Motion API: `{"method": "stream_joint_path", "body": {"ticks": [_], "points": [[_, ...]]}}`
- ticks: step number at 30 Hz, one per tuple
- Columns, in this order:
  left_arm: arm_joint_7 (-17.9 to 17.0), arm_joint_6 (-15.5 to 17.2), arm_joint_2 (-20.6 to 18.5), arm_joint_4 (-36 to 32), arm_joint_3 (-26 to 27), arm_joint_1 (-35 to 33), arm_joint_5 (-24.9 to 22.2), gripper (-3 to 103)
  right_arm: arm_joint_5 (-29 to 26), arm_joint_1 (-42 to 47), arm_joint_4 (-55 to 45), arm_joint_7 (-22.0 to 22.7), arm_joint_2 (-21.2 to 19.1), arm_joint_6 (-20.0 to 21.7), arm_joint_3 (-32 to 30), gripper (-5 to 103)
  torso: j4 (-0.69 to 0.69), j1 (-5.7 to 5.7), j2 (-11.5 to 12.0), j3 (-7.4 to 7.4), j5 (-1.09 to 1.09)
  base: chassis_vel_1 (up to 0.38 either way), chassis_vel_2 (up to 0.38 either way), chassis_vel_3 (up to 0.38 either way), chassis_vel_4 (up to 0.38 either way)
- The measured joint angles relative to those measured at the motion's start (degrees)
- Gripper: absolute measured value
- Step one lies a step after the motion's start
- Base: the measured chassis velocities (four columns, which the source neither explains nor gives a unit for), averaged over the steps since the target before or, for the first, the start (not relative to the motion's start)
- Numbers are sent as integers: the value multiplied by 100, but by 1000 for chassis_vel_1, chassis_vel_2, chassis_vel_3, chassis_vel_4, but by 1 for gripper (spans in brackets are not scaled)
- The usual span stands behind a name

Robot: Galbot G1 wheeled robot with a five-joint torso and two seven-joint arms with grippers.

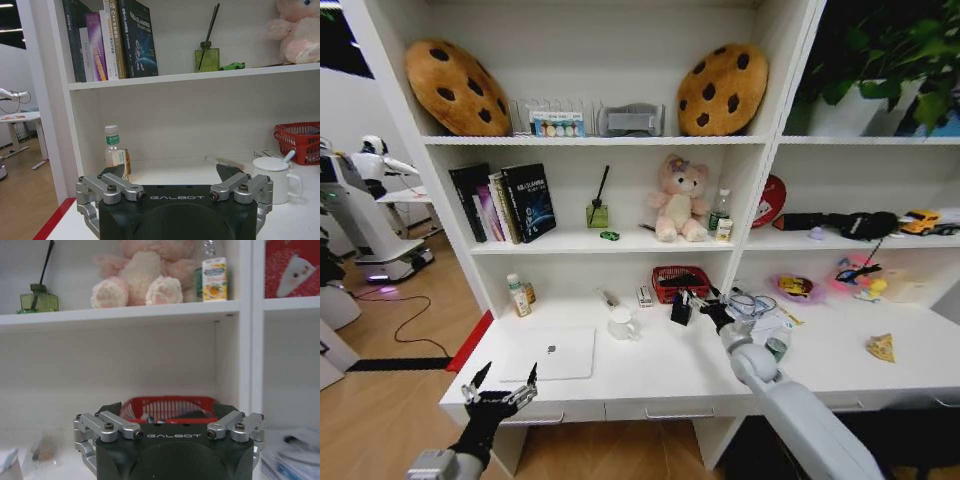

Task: Organize the objects on the table.

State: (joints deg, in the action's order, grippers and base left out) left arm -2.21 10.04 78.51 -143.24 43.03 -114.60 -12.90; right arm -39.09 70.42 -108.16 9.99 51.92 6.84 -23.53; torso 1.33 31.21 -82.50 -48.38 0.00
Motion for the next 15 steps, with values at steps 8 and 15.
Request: {"method": "stream_joint_path", "body": {"ticks": [8,15], "points": [[0,0,-1,0,1,1,0,100,88,2916,-1549,-67,830,80,-1739,100,1,0,0,0,-1,0,0,0,0],[0,0,0,0,1,0,0,100,263,3801,-1959,-327,1685,-150,-2200,100,1,0,0,0,-1,0,0,0,0]]}}
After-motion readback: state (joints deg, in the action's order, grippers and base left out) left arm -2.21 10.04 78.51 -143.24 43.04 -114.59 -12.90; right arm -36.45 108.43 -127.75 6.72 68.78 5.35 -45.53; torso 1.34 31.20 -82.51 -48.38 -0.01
